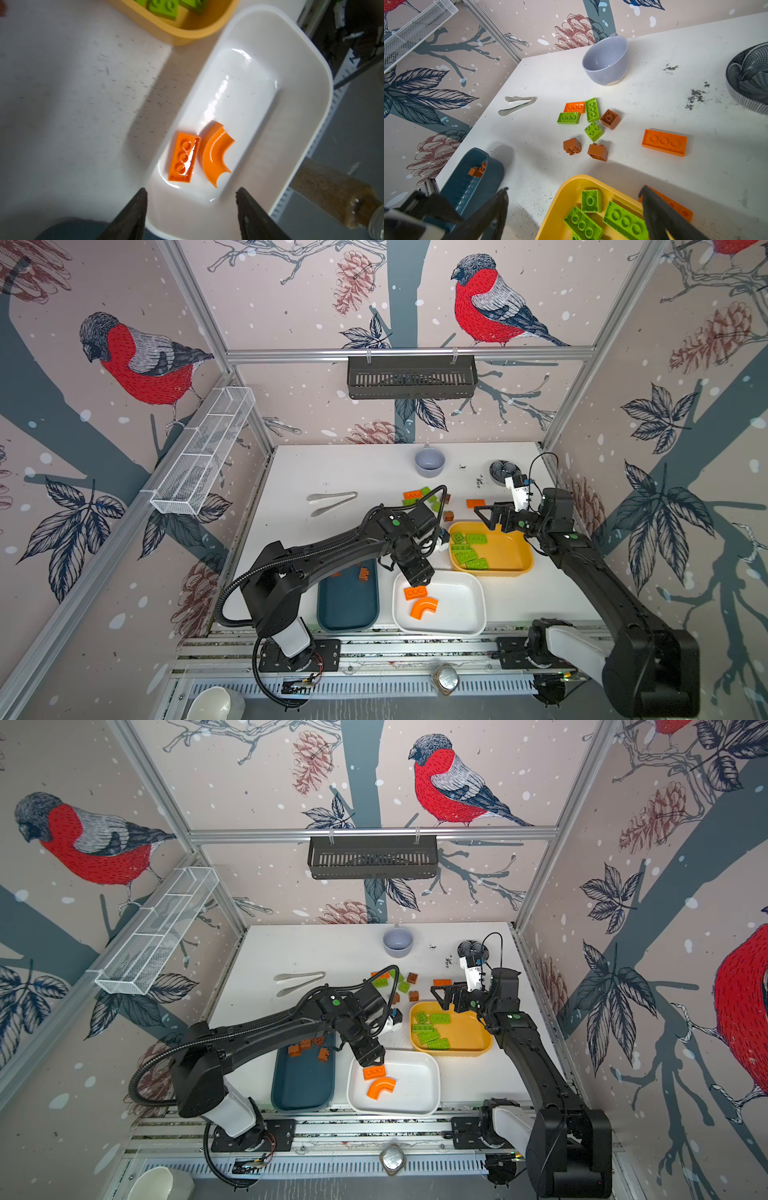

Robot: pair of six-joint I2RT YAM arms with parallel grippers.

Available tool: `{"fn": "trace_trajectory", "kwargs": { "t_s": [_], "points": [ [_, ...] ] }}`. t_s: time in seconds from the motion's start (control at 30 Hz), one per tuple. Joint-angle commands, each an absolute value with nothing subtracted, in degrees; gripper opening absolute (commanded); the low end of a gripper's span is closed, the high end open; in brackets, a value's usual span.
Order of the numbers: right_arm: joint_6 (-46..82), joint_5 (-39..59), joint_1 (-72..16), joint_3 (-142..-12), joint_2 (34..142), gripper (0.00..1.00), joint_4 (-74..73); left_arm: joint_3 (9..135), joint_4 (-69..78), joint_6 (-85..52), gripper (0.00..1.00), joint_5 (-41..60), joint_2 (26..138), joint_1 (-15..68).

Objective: Sort the legos into containers by color
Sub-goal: 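Carry the orange curved brick over the white tray and release it, then return the left gripper to the pile and grasp a lime-green 2x3 brick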

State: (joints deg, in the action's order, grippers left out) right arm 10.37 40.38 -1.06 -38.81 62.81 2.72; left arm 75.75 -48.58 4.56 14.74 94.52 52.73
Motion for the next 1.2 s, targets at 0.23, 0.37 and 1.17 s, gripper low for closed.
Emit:
{"fn": "trace_trajectory", "kwargs": {
  "t_s": [0.23,0.37,1.17],
  "points": [
    [10.8,40.0,-0.5,-38.9,63.0,0.99,0.0,85.5,-41.3,9.3,0.69,1.9,103.6,40.8],
    [10.9,40.2,-0.2,-39.4,63.7,0.99,-0.3,90.8,-39.9,14.1,0.69,1.0,110.1,37.3],
    [10.1,40.4,1.3,-39.5,65.5,1.0,0.2,117.4,-44.3,23.9,0.67,4.4,138.4,32.4]
  ]
}}
